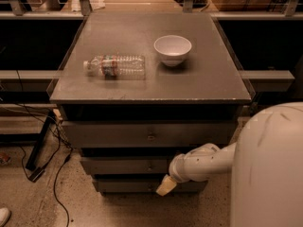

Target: Open middle drawer

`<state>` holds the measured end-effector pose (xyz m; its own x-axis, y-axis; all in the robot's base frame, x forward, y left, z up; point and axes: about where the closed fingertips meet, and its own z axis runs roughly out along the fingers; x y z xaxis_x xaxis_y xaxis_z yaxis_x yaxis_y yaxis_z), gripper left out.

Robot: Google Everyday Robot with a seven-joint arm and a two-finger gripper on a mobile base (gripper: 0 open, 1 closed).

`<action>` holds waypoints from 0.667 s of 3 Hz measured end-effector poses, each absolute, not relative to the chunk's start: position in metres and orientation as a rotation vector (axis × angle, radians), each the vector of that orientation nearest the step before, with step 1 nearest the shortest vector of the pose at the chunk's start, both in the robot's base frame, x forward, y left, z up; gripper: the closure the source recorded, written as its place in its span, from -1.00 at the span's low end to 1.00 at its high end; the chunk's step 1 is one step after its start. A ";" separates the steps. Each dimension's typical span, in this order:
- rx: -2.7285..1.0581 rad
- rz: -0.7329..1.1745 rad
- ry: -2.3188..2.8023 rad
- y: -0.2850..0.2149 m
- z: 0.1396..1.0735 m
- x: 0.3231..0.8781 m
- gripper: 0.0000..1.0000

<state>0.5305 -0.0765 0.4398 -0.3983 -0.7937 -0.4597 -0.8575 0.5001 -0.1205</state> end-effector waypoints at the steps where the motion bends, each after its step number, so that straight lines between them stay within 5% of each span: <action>1: -1.400 0.165 2.279 -0.078 0.424 0.540 -1.00; 2: -1.427 0.154 2.270 -0.078 0.414 0.546 -1.00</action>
Offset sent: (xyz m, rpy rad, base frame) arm 0.0242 -0.0006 -0.0378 -0.0560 -0.0105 0.0605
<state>0.5462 -0.0776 0.4143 -0.3619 -0.8272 -0.4297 -0.8777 0.4577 -0.1418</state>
